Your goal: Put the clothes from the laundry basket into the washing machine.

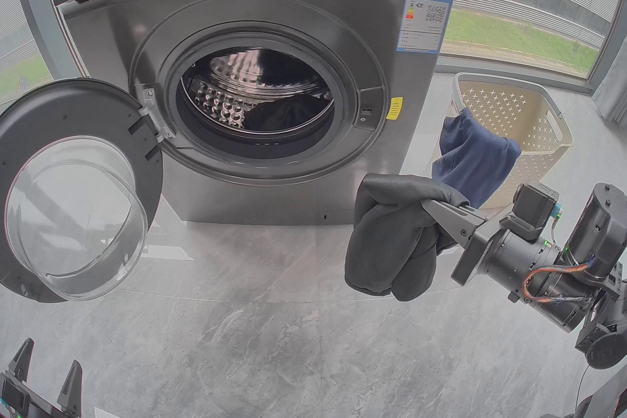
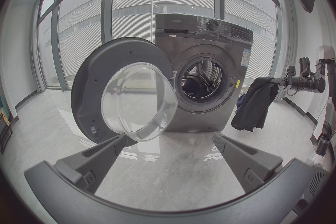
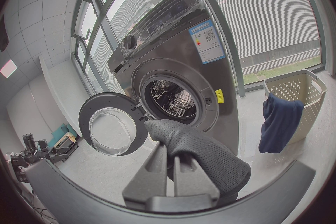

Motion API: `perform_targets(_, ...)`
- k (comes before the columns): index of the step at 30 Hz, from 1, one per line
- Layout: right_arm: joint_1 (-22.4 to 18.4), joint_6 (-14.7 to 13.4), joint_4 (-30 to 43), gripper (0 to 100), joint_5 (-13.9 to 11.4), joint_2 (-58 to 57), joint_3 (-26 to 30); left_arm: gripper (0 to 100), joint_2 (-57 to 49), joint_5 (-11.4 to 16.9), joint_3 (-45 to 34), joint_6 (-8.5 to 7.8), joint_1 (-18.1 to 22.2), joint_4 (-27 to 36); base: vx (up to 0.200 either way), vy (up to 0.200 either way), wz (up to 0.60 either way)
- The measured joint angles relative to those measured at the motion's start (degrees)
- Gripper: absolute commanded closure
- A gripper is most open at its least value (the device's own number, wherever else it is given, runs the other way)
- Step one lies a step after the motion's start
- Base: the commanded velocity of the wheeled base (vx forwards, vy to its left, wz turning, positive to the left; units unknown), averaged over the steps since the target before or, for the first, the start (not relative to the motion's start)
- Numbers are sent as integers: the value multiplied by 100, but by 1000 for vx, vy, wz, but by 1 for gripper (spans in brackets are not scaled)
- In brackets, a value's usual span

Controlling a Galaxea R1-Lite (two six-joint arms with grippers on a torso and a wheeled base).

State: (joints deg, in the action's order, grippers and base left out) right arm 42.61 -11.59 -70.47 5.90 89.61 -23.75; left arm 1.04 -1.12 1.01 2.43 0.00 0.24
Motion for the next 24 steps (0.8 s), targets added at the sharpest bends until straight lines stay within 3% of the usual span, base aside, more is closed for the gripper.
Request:
perform_targets(10, 2, -1, 0, 100, -2, 0, 0, 0, 0, 0, 0, 0, 0, 2, 0, 20, 0)
perform_targets(24, -2, -11, 0, 100, -2, 0, 0, 0, -2, 0, 0, 2, 0, 7, 200, 0, 0)
